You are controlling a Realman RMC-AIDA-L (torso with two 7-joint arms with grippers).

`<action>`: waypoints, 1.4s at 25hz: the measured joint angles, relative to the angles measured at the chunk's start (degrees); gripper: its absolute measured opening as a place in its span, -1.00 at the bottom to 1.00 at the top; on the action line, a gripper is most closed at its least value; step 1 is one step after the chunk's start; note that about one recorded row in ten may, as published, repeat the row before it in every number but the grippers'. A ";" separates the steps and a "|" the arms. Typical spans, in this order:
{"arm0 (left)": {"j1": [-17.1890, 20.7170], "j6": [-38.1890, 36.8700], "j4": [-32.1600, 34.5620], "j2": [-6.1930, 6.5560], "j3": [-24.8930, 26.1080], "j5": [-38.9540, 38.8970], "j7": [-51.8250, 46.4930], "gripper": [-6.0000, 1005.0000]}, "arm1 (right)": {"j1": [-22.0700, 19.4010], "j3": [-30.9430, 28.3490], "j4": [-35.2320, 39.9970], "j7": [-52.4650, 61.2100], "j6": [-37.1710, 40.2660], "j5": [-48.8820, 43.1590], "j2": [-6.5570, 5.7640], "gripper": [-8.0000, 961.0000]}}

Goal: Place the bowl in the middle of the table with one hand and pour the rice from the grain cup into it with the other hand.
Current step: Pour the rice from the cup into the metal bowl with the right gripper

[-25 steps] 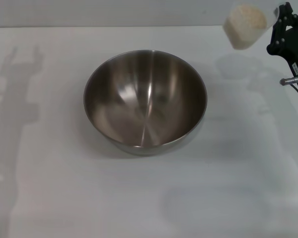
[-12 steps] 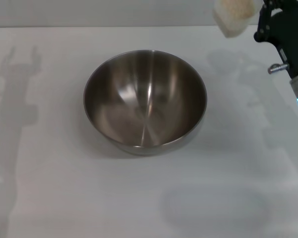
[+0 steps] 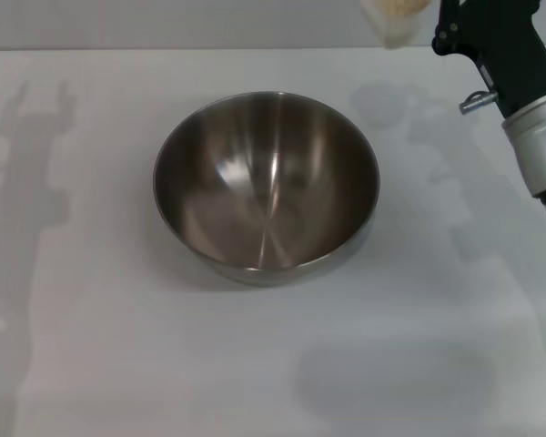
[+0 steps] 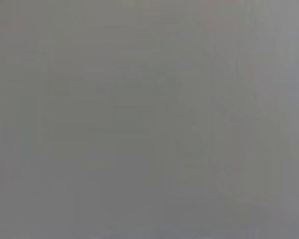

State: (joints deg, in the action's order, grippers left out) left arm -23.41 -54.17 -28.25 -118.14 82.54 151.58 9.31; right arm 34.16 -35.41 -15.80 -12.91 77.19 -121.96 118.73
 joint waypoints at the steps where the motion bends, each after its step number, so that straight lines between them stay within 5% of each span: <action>1: -0.03 -0.07 0.00 0.00 0.17 0.05 0.00 0.14 | 0.25 0.08 0.00 -0.40 -0.27 -0.02 -0.01 -0.97; 35: 0.08 -3.10 0.04 0.10 1.75 0.12 0.09 0.14 | -1.28 -2.27 -7.29 -24.84 -3.59 -8.90 0.22 -0.98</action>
State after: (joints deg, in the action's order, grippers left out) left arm -23.33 -57.26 -28.21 -118.04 84.29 151.70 9.41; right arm 32.88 -37.69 -23.09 -37.76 73.60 -130.86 118.95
